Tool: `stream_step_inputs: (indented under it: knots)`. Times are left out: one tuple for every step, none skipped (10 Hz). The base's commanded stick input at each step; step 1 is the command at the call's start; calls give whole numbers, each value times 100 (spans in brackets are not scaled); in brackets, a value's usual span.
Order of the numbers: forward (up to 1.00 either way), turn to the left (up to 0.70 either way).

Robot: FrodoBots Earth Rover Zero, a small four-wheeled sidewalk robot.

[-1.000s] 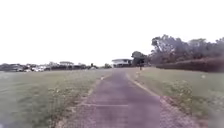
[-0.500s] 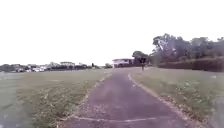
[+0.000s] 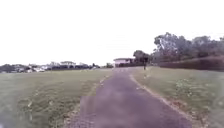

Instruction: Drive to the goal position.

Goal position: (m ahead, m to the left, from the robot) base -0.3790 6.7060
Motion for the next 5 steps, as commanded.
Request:
stream_step_inputs:
  knots:
    - [0, 85]
    - [0, 85]
    - [0, 85]
    - [0, 85]
    - [0, 85]
